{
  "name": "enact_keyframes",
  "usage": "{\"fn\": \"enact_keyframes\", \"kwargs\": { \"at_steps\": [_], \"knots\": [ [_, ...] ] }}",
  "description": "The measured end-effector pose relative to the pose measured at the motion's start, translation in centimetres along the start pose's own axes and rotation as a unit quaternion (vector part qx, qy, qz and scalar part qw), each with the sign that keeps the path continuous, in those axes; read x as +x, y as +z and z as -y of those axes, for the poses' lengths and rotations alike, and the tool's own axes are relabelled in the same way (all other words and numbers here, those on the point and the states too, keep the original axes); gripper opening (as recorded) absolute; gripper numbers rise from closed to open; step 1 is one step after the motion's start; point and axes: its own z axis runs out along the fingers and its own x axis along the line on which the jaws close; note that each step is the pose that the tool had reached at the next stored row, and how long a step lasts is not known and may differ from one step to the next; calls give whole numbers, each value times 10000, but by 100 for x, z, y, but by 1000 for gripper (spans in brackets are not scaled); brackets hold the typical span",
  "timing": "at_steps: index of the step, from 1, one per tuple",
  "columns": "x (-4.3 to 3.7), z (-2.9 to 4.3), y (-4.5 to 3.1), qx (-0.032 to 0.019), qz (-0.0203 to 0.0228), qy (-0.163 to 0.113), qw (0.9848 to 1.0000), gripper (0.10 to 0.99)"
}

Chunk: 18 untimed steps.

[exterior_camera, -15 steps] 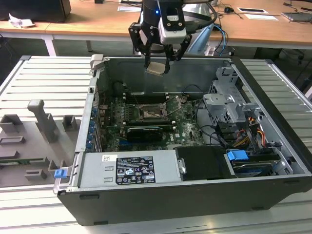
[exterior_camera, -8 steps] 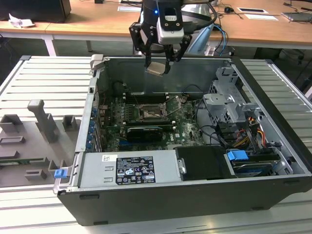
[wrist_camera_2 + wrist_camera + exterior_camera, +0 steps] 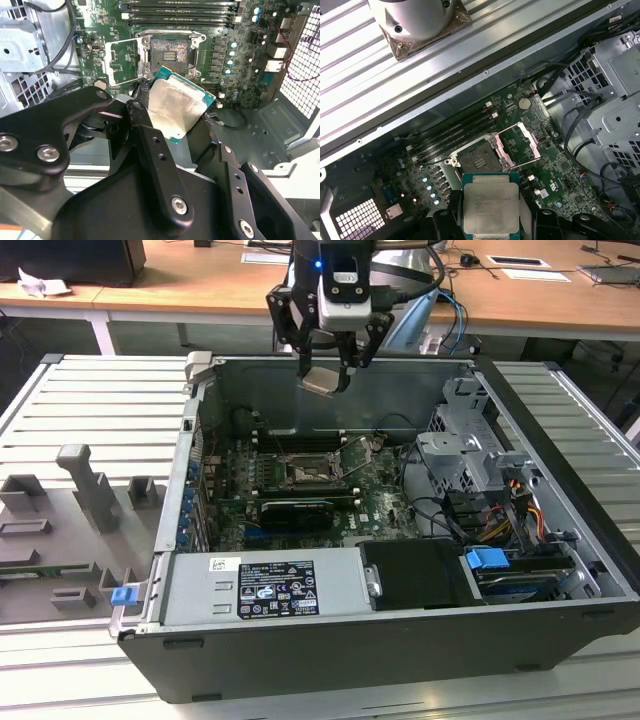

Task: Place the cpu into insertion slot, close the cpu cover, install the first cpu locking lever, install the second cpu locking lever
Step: 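Place the cpu into insertion slot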

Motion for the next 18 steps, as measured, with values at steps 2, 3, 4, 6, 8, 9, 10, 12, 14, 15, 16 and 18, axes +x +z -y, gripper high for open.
{"fn": "enact_keyframes", "kwargs": {
  "at_steps": [2,3,4,6,8,9,10,12,14,15,16,18],
  "knots": [
    [0,0,0,-1,5,60,10000,541],
    [0,0,1,-3,11,119,9999,541],
    [0,0,2,-4,16,182,9998,541],
    [0,0,3,-5,23,259,9997,541],
    [0,0,4,-7,31,348,9994,541],
    [0,0,4,-8,34,385,9993,541],
    [0,0,4,-8,37,416,9991,541],
    [0,0,5,-10,44,488,9988,541],
    [0,0,6,-11,51,567,9984,541],
    [0,0,6,-12,54,598,9982,541],
    [0,1,6,-13,56,632,9980,541],
    [0,1,11,-14,68,762,9971,541]
  ]
}}
